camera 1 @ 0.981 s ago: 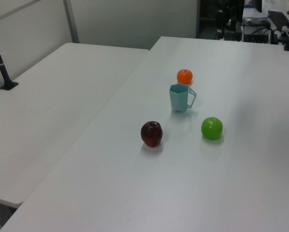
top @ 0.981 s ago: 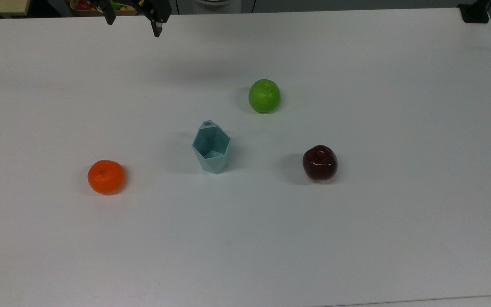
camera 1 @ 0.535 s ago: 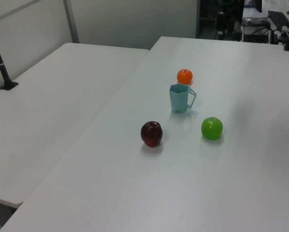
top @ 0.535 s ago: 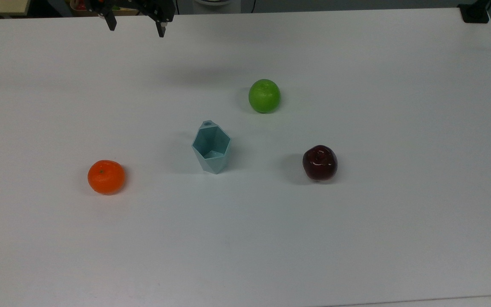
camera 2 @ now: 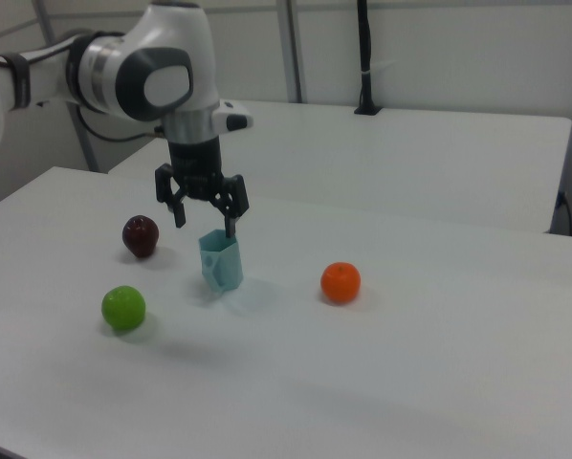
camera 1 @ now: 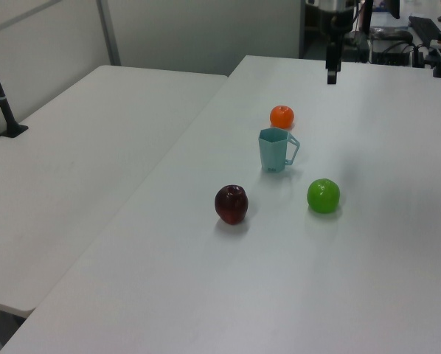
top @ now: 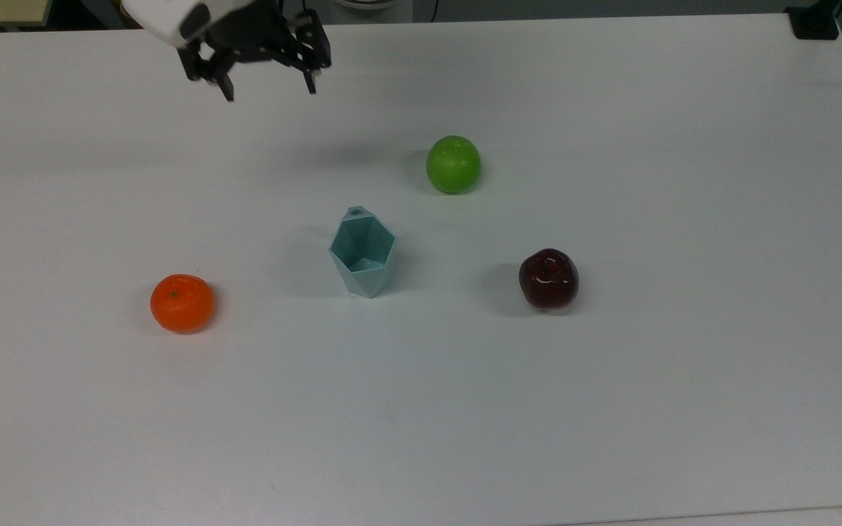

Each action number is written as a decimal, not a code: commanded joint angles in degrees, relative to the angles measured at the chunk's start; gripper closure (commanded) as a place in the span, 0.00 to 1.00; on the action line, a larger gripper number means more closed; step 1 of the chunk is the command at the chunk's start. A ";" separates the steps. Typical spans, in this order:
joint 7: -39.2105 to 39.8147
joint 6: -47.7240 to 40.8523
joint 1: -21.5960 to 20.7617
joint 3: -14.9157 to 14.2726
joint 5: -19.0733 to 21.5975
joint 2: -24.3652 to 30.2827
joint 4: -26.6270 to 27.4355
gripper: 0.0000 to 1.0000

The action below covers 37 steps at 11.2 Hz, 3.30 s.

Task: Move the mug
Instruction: 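Move the open gripper over the light-blue mug and lower it, then close the gripper on the rim of the light-blue mug, then drag the held mug across the table toward the orange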

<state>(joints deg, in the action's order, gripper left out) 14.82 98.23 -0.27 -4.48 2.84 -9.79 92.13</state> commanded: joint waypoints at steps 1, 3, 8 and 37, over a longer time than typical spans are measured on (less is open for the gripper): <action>3.64 6.15 -3.94 -0.36 0.42 -4.61 1.28 0.00; 3.12 14.23 -6.14 -0.36 -0.02 -6.54 4.89 0.00; 2.94 19.71 -8.26 -0.44 -1.95 -12.08 4.99 0.04; -5.50 9.69 2.55 -0.97 -3.54 5.22 14.99 1.00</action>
<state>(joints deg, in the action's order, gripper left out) 9.57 105.22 0.78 -5.46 -0.17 -7.28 100.58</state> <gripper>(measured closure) 0.762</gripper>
